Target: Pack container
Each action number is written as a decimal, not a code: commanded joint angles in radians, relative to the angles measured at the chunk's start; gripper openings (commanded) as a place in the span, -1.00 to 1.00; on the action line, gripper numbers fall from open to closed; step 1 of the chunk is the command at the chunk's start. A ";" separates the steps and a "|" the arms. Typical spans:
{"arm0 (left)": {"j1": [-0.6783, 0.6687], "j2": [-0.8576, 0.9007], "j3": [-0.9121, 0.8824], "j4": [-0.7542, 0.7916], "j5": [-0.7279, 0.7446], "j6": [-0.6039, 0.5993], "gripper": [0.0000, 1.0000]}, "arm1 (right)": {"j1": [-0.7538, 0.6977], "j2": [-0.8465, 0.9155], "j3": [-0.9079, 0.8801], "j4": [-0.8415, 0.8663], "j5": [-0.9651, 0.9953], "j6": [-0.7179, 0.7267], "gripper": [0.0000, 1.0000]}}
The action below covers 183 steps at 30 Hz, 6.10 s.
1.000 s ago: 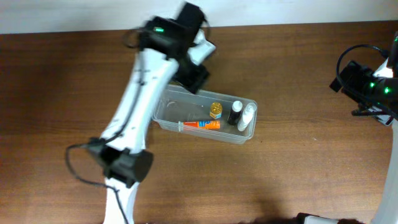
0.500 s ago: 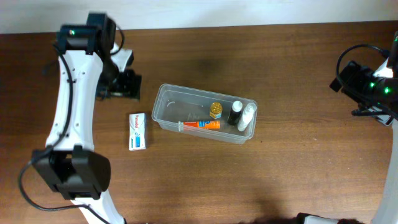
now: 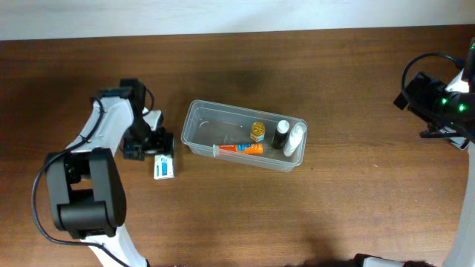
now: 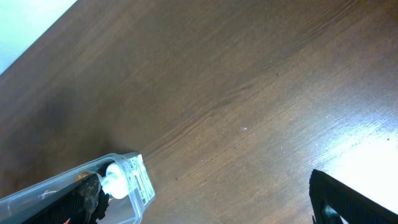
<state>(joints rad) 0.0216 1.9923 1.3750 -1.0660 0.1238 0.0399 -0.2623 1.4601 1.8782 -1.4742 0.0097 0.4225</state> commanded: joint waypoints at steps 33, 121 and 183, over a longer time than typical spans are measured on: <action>-0.262 -0.227 0.552 -0.177 0.125 0.635 -0.04 | -0.008 0.003 0.003 0.000 0.002 0.005 0.97; 0.248 -0.757 0.573 -0.496 -0.196 0.055 0.99 | 0.450 -0.584 -0.400 0.349 0.412 -0.026 0.97; 0.248 -0.784 0.550 -0.496 -0.196 0.055 0.99 | 0.293 -1.457 -1.709 0.731 0.225 -0.022 0.97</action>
<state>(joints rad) 0.2642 1.2343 1.9415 -1.5631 -0.0681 0.1074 0.0376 0.0147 0.1776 -0.7467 0.2409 0.4080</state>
